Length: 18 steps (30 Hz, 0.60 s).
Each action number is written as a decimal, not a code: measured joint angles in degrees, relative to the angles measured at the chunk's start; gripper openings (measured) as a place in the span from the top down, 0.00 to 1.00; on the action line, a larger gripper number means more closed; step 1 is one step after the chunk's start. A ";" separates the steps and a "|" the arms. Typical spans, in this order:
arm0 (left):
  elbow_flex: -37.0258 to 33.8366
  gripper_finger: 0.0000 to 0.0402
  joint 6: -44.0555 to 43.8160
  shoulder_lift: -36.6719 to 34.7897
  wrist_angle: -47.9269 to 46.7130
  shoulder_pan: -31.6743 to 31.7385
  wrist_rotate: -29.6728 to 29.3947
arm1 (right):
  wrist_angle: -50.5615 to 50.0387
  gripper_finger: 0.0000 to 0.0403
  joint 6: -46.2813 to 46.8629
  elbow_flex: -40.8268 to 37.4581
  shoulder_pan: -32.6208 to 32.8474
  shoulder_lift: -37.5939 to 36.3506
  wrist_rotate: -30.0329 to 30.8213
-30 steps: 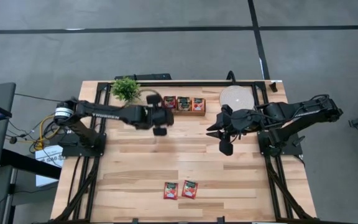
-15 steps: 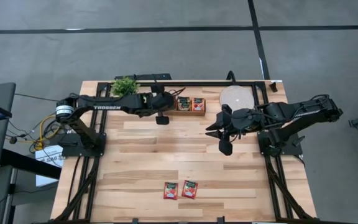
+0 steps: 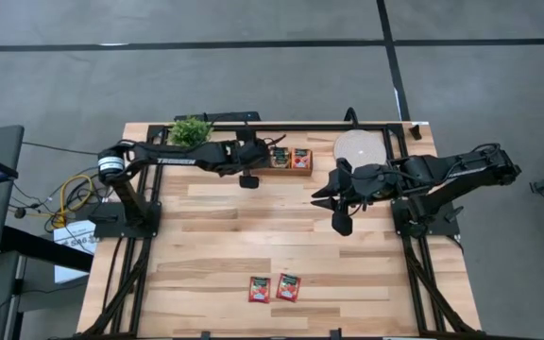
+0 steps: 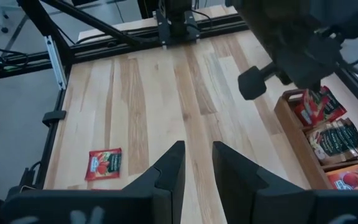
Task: Pick & Place Tea
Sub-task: Put the left red tea bag into the left section of the wooden organizer
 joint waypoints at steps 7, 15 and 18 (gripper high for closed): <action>0.04 1.00 -0.01 1.90 1.26 2.04 1.92 | 0.16 0.81 -0.02 0.00 0.00 0.00 0.02; 0.02 1.00 1.71 3.68 0.92 2.51 1.96 | 0.80 0.81 -0.02 0.00 0.00 0.00 0.02; 0.03 1.00 2.70 3.22 0.85 2.49 -0.08 | 0.82 0.81 -0.02 0.00 0.00 -0.01 0.02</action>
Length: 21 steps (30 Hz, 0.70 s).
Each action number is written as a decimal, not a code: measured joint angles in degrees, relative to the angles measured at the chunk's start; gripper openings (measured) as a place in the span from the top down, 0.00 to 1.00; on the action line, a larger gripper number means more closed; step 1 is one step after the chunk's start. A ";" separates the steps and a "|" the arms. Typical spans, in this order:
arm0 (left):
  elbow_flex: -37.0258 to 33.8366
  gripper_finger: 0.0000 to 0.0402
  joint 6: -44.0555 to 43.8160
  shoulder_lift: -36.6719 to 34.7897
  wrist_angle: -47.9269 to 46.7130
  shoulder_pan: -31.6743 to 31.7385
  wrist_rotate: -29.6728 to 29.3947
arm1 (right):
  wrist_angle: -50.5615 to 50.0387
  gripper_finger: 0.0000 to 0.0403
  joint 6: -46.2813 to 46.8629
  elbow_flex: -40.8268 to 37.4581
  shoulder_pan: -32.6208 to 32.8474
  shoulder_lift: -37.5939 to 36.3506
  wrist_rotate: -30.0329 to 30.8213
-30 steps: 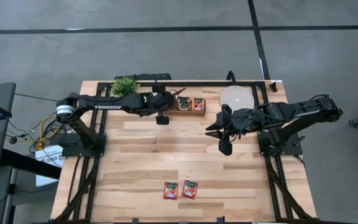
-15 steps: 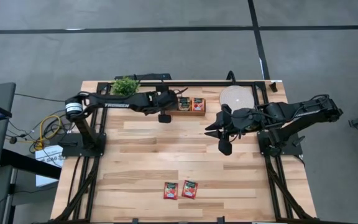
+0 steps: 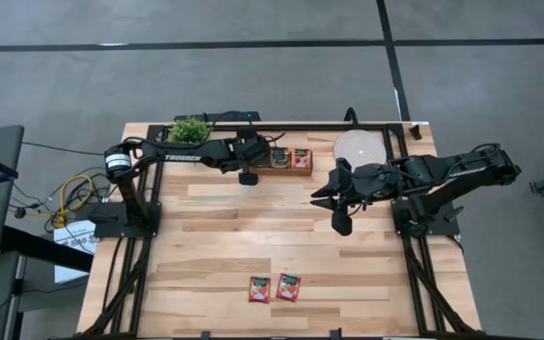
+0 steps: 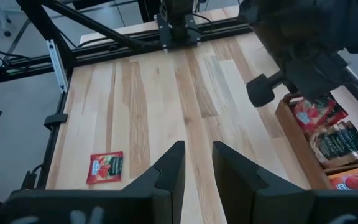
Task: Pick & Place Tea
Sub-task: Put the left red tea bag into the left section of the wooden organizer
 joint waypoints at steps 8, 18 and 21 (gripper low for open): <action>3.97 1.00 0.51 0.00 -3.55 0.68 0.64 | 0.00 0.81 -0.02 0.00 0.00 -0.01 0.00; 4.48 1.00 3.82 0.47 -6.04 0.74 4.06 | 0.00 0.81 -0.02 0.00 0.00 -0.01 -0.02; 4.47 1.00 4.52 0.50 -5.80 0.75 4.48 | 0.00 0.81 -0.02 0.00 0.00 -0.01 -0.02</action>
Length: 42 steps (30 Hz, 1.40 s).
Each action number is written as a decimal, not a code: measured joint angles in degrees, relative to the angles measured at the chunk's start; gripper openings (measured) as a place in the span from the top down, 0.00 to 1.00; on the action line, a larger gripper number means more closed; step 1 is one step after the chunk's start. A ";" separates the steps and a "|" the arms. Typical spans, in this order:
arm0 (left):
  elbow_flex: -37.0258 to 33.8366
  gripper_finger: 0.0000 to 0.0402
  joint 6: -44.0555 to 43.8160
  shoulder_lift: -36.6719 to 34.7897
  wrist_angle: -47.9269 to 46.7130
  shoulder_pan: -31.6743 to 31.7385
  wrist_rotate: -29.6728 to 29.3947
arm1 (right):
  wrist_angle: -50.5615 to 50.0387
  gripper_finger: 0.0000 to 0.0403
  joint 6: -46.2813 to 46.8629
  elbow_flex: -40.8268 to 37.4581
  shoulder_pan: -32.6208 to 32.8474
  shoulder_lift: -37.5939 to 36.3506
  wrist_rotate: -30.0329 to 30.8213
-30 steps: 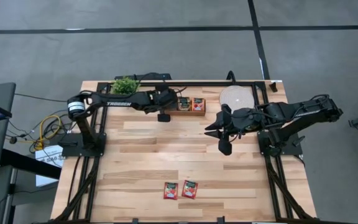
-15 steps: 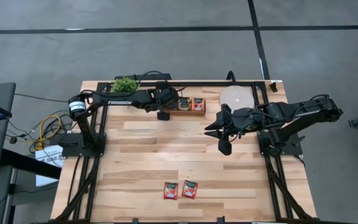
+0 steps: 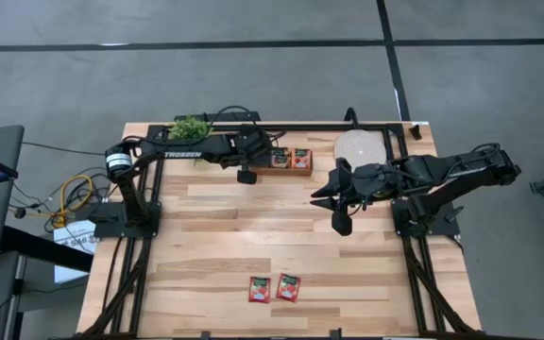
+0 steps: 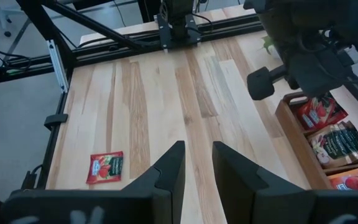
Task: Pick & Place Tea
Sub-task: Put the left red tea bag into the left section of the wooden organizer
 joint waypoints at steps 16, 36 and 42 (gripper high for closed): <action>0.31 1.00 4.94 -0.28 -2.69 0.01 -2.88 | 0.02 0.81 -0.02 0.00 0.00 0.00 0.00; 0.34 1.00 7.48 -0.17 -0.88 0.28 -0.49 | 0.51 0.81 0.03 0.00 0.00 0.00 0.00; 0.33 1.00 5.78 -0.15 -0.91 0.82 -0.33 | 0.63 0.81 1.46 0.00 0.03 0.00 -0.09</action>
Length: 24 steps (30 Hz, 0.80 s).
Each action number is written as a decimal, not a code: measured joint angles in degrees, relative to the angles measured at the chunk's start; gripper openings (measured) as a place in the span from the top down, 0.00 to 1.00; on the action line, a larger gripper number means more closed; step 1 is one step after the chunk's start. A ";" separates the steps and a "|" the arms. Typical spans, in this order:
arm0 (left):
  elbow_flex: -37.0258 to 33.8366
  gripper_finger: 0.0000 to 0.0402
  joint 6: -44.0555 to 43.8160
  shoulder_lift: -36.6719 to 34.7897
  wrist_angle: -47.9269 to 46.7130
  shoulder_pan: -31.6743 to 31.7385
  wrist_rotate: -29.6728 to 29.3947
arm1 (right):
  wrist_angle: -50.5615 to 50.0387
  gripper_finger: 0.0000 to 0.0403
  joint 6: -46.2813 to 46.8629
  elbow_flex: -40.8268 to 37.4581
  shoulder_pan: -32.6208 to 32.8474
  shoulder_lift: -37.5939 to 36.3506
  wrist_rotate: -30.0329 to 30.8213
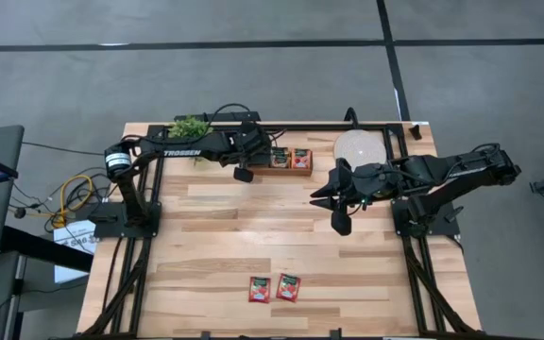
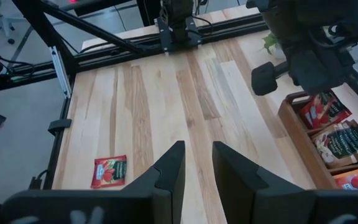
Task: Pick & Place Tea
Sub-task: Put the left red tea bag into the left section of the wooden organizer
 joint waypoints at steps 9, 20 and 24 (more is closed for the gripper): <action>0.02 1.00 -0.72 0.04 -1.91 1.19 0.58 | 0.12 0.81 0.03 0.00 0.34 0.00 0.02; 0.02 1.00 -0.73 0.09 -0.73 1.55 0.60 | 0.63 0.81 0.09 0.00 0.34 0.00 0.04; 0.02 1.00 -0.38 0.09 0.24 1.55 0.60 | 0.63 0.81 0.07 0.00 0.34 0.02 0.04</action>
